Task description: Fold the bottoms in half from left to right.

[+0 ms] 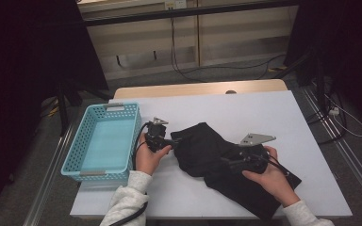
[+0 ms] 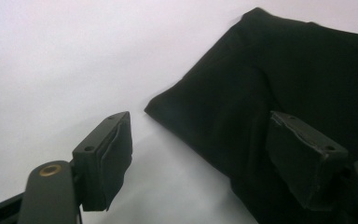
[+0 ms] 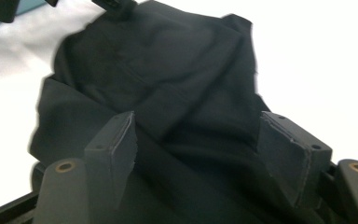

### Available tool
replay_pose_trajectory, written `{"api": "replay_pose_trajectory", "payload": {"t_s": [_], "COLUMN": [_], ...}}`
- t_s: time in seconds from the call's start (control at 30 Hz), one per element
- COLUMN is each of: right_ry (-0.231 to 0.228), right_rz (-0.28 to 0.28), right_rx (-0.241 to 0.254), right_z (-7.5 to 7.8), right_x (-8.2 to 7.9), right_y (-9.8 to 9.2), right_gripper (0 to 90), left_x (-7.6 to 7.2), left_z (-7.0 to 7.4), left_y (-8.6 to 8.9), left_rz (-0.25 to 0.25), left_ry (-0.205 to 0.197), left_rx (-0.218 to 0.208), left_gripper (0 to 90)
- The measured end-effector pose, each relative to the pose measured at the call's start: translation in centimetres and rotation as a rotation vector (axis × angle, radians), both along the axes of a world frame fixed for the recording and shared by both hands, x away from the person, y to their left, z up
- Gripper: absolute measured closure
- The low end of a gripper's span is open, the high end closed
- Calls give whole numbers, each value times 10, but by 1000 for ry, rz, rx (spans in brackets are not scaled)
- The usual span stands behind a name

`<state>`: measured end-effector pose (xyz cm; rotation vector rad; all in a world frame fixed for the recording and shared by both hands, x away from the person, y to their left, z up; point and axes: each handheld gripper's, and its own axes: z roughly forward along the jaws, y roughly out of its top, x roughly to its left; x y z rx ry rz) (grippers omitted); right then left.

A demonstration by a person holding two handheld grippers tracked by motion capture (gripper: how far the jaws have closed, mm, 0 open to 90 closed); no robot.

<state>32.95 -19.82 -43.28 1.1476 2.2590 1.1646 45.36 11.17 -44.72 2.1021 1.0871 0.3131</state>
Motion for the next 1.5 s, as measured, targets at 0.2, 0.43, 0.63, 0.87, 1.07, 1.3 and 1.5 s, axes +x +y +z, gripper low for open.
{"api": "replay_pose_trajectory", "payload": {"t_s": [0.2, 0.43, 0.63, 0.87, 1.07, 1.3, 1.5], "right_ry": [8, 15, 38, 102, 140, 107, 73], "right_rz": [-38, -85, -69, -44, -66, -76, -118], "right_rx": [-5, -3, 29, 58, 44, -22, -62], "right_z": [-4, -7, -10, -19, -27, -19, -17], "right_x": [-1, -2, 5, 28, 47, 59, 79], "right_y": [-14, -22, -5, 28, 41, 36, 34], "right_gripper": [287, 355, 477, 540, 861, 897, 896], "left_x": [13, 16, 13, 8, 5, 5, 6], "left_z": [-8, -10, -8, 0, 1, 1, 0], "left_y": [3, -4, -5, 16, 25, 26, 23], "left_rz": [22, 12, 13, 62, 77, 87, 101], "left_ry": [1, 27, 33, 27, 11, 17, 6], "left_rx": [4, -9, -13, -46, -57, -66, -56], "left_gripper": [340, 560, 827, 856, 855, 834, 637]}}
